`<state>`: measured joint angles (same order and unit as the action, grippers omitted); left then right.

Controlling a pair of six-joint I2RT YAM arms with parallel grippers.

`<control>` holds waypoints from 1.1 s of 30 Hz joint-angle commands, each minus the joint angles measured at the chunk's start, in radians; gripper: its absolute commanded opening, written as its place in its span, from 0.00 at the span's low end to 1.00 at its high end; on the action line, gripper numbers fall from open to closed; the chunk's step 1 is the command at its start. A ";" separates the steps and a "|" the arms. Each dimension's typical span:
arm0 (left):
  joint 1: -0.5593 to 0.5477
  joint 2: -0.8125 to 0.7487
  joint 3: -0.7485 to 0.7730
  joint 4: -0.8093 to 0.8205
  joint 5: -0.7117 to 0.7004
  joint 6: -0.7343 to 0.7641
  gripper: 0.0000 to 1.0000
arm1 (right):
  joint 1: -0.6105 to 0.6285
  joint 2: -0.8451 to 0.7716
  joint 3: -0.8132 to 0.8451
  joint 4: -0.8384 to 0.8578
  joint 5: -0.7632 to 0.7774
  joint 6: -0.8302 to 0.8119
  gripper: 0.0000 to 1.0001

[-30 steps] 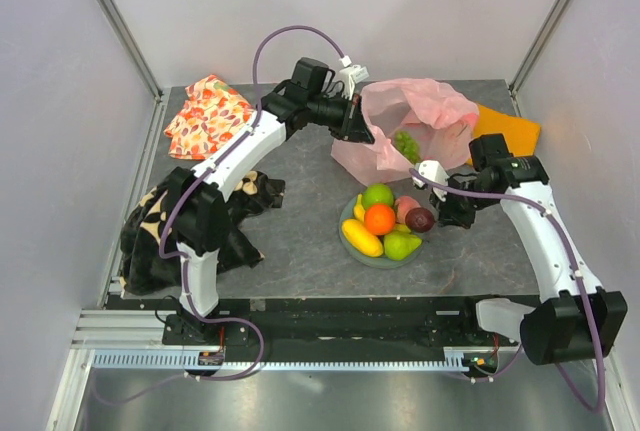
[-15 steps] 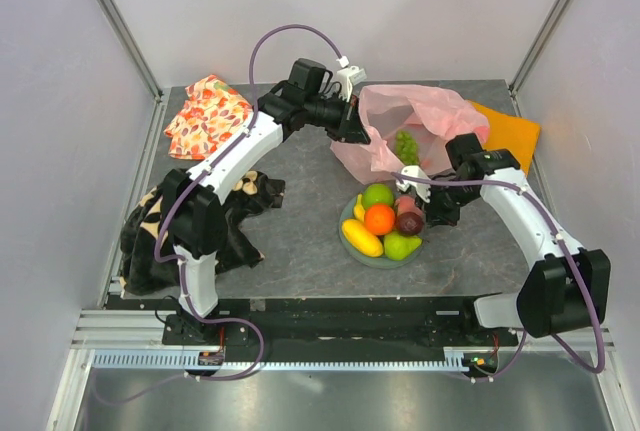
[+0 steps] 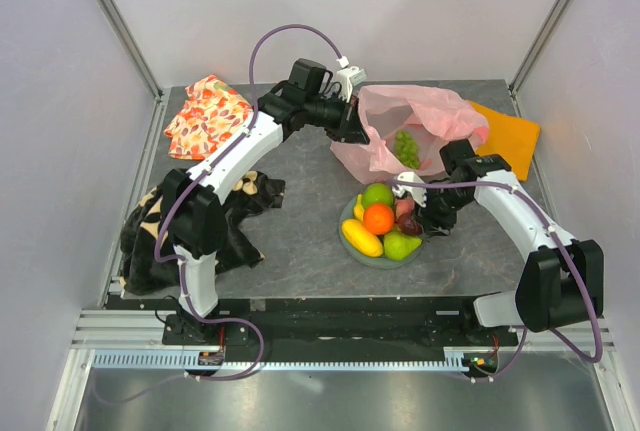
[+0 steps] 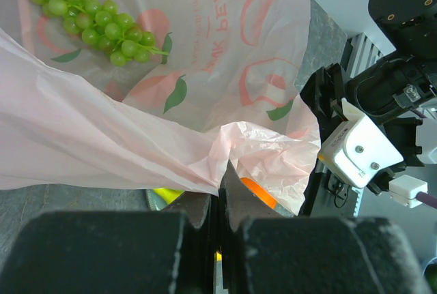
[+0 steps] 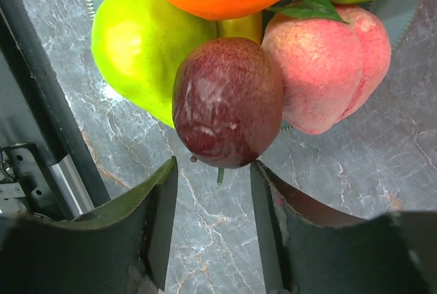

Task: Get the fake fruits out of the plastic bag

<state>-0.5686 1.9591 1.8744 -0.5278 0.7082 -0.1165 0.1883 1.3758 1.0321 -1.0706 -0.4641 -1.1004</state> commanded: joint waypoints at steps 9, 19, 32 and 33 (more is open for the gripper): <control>0.001 -0.043 0.008 0.008 -0.007 0.043 0.01 | 0.005 0.020 -0.029 0.073 -0.007 0.030 0.71; 0.001 -0.045 0.008 0.008 -0.007 0.044 0.02 | 0.003 0.055 -0.009 0.113 -0.007 0.109 0.71; 0.001 -0.048 0.009 0.008 -0.016 0.026 0.13 | -0.262 -0.127 -0.081 -0.094 0.234 0.042 0.88; 0.001 -0.051 0.009 0.006 -0.018 0.026 0.15 | -0.326 -0.133 -0.086 -0.094 0.281 0.066 0.91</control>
<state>-0.5686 1.9591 1.8744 -0.5297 0.7067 -0.1127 -0.0181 1.2873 0.9787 -1.0931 -0.3199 -1.0458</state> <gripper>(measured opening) 0.123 0.872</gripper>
